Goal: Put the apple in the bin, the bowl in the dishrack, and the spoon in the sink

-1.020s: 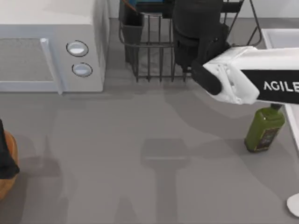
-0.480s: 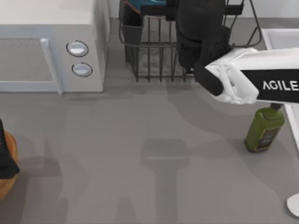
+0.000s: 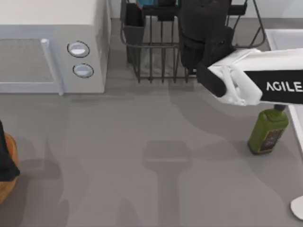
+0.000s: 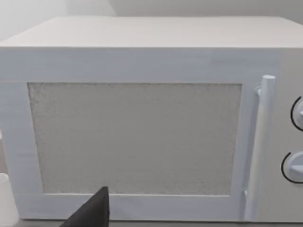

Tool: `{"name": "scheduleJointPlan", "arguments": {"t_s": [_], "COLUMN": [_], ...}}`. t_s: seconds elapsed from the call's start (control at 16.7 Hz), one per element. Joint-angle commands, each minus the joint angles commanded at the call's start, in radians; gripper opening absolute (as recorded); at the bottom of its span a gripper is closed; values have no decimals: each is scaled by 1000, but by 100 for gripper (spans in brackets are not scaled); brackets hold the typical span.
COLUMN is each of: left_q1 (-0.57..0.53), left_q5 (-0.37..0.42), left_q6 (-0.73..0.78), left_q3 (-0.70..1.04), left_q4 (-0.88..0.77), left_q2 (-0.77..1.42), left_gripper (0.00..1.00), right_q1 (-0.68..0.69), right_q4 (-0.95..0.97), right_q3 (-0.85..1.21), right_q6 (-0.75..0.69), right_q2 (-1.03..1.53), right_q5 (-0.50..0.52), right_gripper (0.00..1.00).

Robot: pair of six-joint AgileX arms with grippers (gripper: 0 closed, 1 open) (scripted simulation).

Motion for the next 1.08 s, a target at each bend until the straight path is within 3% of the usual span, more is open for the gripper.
{"name": "scheduleJointPlan", "arguments": {"t_s": [0.12, 0.18, 0.78, 1.08], "left_q1": [0, 0, 0, 0], "left_q5": [0, 0, 0, 0], "left_q6": [0, 0, 0, 0], "left_q3": [0, 0, 0, 0], "left_q4": [0, 0, 0, 0], "left_q2": [0, 0, 0, 0], "left_gripper": [100, 100, 100, 100], "right_q1": [0, 0, -1, -77], "right_q4": [0, 0, -2, -42], "right_q3": [0, 0, -9, -195], "right_q6": [0, 0, 1, 14], "right_q2": [0, 0, -9, -197], "right_q5": [0, 0, -8, -150], "right_gripper": [98, 100, 100, 100]}}
